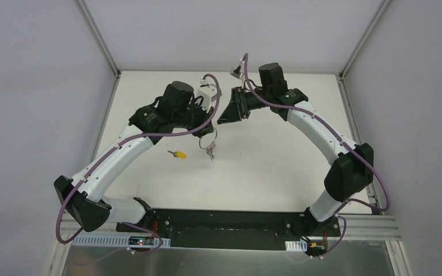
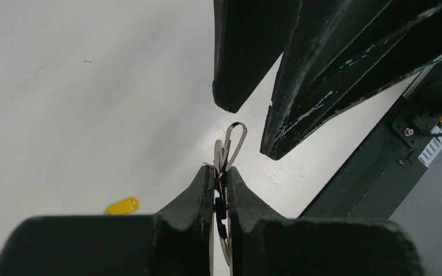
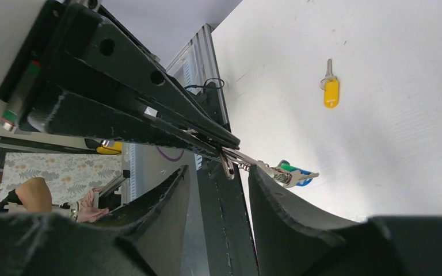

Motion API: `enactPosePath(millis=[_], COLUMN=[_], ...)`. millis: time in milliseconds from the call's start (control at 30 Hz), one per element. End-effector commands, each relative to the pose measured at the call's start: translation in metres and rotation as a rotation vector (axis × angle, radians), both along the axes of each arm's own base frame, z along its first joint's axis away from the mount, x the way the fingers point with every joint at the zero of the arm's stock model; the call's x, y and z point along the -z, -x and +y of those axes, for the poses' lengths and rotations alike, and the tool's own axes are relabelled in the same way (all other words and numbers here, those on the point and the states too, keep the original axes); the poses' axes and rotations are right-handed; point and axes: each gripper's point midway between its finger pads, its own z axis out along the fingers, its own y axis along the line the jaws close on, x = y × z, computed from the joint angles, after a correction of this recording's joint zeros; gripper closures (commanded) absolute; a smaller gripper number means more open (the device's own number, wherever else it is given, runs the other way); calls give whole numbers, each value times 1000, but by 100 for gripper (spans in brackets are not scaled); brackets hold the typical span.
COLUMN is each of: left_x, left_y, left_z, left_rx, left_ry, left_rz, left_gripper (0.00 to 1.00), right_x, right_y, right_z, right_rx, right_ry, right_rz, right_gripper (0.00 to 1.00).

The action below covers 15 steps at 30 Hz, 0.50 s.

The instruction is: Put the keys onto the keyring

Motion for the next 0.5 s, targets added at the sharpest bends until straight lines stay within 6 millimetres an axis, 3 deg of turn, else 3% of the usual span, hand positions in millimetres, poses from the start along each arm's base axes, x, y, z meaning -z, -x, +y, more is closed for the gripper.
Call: enactPosePath(millis=[0,467], left_x=[-14,-10], left_y=[0,-6], left_z=[-11,-17], left_rx=[-27,-141], left_ry=[81,161], left_rz=[10,118], left_gripper=[100,100], right_x=[-3,-4], right_y=[-1,-7], right_z=[4,5], right_rx=[-6,3], right_ry=[-36,-145], right_rz=[-9,124], right_gripper=[56,69])
